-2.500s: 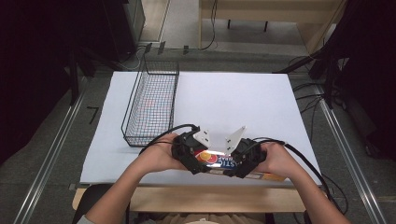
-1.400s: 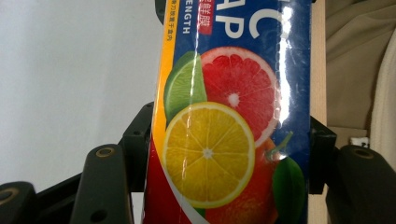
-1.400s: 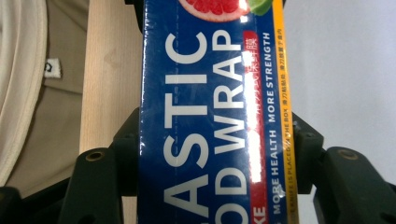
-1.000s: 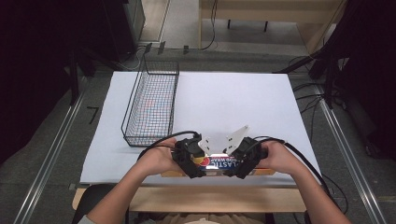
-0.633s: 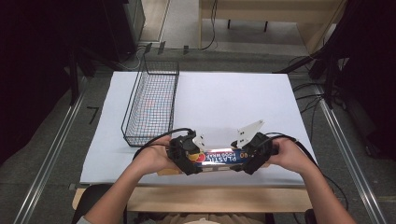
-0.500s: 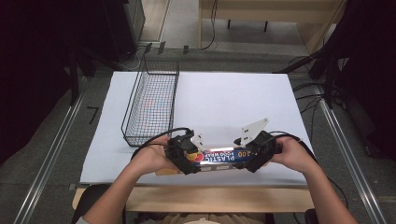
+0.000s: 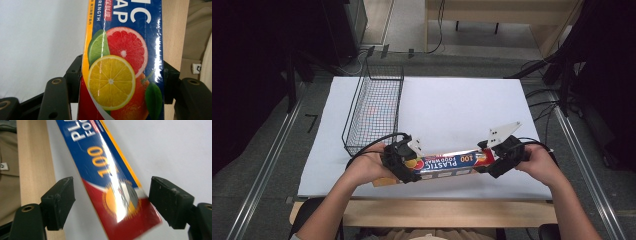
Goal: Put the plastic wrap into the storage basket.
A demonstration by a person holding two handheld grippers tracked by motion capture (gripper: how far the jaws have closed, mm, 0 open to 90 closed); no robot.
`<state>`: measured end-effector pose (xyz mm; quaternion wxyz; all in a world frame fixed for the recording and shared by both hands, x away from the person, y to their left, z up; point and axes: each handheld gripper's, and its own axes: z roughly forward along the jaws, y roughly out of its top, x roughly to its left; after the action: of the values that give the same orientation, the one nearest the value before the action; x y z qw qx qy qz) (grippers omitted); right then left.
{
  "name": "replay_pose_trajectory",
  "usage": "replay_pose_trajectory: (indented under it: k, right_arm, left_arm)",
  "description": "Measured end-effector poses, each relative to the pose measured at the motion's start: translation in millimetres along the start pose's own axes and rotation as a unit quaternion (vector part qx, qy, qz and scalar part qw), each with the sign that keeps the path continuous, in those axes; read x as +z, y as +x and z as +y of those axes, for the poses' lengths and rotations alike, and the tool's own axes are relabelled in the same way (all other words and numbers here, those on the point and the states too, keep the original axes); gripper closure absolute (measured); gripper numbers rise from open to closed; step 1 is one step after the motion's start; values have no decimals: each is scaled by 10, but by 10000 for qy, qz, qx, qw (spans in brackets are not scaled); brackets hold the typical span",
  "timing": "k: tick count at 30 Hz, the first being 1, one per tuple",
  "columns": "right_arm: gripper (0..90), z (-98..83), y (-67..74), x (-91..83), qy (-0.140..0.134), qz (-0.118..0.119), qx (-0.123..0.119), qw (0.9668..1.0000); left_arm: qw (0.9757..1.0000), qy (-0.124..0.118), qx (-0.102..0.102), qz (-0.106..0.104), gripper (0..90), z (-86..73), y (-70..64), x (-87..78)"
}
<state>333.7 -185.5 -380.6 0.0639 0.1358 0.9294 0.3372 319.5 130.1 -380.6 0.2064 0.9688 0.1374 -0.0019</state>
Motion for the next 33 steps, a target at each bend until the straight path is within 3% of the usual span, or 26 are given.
replay_pose_trajectory:
  k: [5, 15, 23, 26, 33]
  right_arm:
    - [214, -101, -56, -61, -59, -106, 213, 9997]
    - [213, -287, -136, -102, -162, -337, 387, 9985]
    - [202, -393, -117, 7, -188, -440, 347, 9983]
    - [198, -418, -117, 51, -265, -486, 467, 9974]
    - [198, -475, -149, 198, -148, -682, 789, 9944]
  left_arm:
    - [9999, 21, -79, 87, 392, -37, 42, -26]
    - [9993, -113, -318, 178, 392, -104, 121, -154]
    - [9982, -232, -466, 292, 392, -147, 159, -258]
    - [9976, -292, -531, 328, 392, -157, 171, -290]
    - [9948, -480, -753, 493, 392, -170, 196, -375]
